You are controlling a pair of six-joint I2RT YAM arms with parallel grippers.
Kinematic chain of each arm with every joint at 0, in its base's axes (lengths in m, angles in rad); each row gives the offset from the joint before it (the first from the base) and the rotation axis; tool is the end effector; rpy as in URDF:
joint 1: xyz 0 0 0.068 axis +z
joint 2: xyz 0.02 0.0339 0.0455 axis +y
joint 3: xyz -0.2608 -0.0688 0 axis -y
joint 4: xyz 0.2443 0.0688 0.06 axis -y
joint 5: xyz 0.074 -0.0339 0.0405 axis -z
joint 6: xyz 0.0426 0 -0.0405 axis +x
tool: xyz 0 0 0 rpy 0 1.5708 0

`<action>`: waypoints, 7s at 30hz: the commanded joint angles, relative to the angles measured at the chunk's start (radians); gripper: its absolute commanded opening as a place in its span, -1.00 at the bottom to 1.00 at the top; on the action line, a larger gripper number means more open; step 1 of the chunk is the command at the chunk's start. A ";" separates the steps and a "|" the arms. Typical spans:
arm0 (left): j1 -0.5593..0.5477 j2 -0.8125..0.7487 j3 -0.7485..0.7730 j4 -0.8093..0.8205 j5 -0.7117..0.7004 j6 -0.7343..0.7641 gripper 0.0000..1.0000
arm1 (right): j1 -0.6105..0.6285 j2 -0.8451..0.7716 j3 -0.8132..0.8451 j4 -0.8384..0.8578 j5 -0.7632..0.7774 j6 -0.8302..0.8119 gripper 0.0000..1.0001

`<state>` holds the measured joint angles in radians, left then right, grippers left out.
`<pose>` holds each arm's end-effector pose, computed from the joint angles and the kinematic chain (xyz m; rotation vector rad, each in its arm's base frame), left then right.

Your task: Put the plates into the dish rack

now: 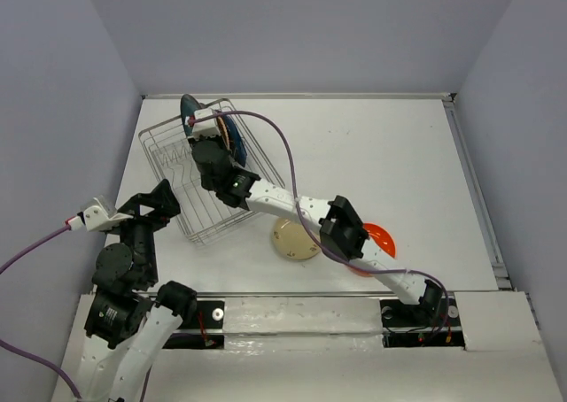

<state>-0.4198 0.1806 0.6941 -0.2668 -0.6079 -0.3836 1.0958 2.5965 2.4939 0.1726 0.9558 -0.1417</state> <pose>0.0578 0.0008 0.3592 -0.4899 1.2839 -0.2715 0.3010 0.5092 0.2903 -0.1706 1.5211 0.0433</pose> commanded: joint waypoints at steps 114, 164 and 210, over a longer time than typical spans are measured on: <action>-0.040 -0.110 0.042 -0.031 -0.339 -0.195 0.98 | 0.081 0.050 0.195 0.128 0.081 -0.235 -0.87; 0.121 -0.004 0.022 0.024 -0.227 -0.140 0.98 | 0.164 -0.099 -0.277 0.142 -0.127 0.212 0.06; 0.093 -0.046 -0.015 0.101 0.016 -0.012 0.98 | -0.011 -0.866 -1.048 -0.082 -0.542 0.496 0.16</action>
<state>-0.3080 0.1524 0.6918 -0.2478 -0.6949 -0.4641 1.1461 1.9430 1.6142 0.0383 0.4095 0.3096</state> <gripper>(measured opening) 0.990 0.581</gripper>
